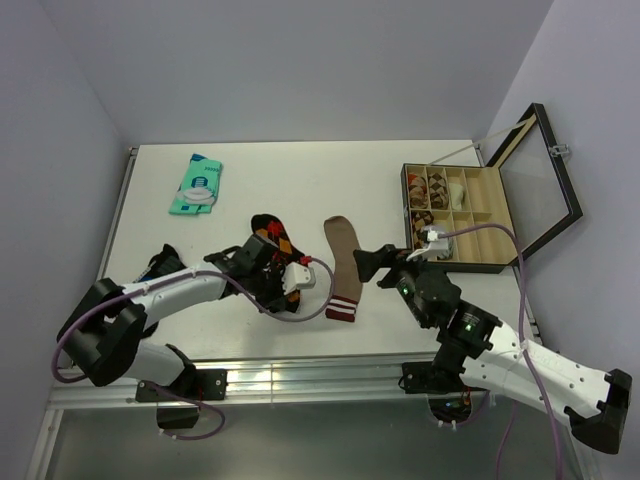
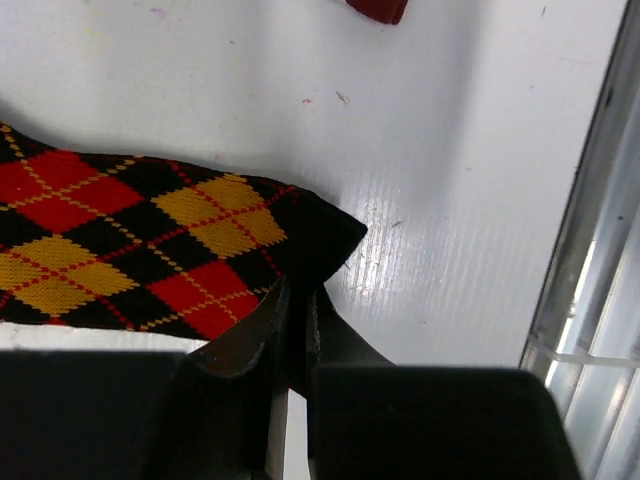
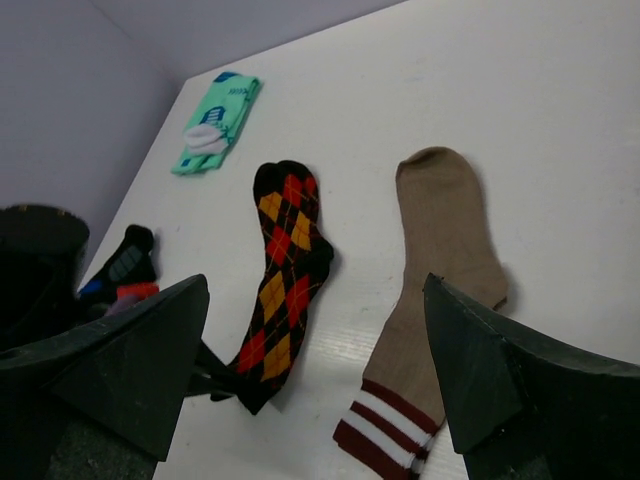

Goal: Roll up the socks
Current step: Roll the sock at the center of the board.

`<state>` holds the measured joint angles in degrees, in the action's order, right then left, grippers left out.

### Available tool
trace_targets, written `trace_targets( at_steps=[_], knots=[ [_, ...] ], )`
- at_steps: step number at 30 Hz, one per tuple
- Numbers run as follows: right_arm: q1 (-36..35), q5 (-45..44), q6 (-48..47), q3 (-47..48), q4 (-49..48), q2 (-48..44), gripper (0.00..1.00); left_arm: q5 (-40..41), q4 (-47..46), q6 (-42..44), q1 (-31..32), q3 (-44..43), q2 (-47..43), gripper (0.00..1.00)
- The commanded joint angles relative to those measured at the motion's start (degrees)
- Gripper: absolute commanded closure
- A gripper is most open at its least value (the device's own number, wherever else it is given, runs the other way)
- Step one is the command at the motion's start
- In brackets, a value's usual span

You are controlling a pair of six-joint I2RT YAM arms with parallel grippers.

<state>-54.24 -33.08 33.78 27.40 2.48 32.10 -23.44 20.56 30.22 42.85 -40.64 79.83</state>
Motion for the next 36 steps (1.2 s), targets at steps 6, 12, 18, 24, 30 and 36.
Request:
trace_targets(
  at_steps=[6, 12, 18, 24, 30, 36],
  knots=[
    [-0.1, 15.1, -5.5, -6.3, -13.6, -2.0, 0.07, -16.9, 15.6, 4.8, -8.2, -10.2, 6.3, 1.0],
    [-0.4, 27.0, -11.0, -7.7, -22.3, 6.0, 0.09, -24.0, 30.0, 12.9, -13.4, -18.3, 16.1, 1.0],
    [-1.5, 35.4, -14.4, -8.6, -30.6, 16.4, 0.09, -28.3, 44.4, 21.5, -17.7, -26.5, 25.5, 1.0],
    [-3.2, 37.0, -16.1, -7.1, -35.2, 26.7, 0.11, -30.6, 52.6, 26.2, -20.0, -32.6, 34.0, 1.0],
    [-5.3, 36.6, -18.0, -2.9, -36.1, 38.3, 0.16, -31.8, 56.2, 26.6, -20.7, -35.7, 39.3, 0.99],
    [-7.4, 35.5, -19.5, 0.4, -37.5, 46.7, 0.2, -30.7, 53.9, 22.4, -21.1, -37.2, 41.6, 1.0]
  ],
)
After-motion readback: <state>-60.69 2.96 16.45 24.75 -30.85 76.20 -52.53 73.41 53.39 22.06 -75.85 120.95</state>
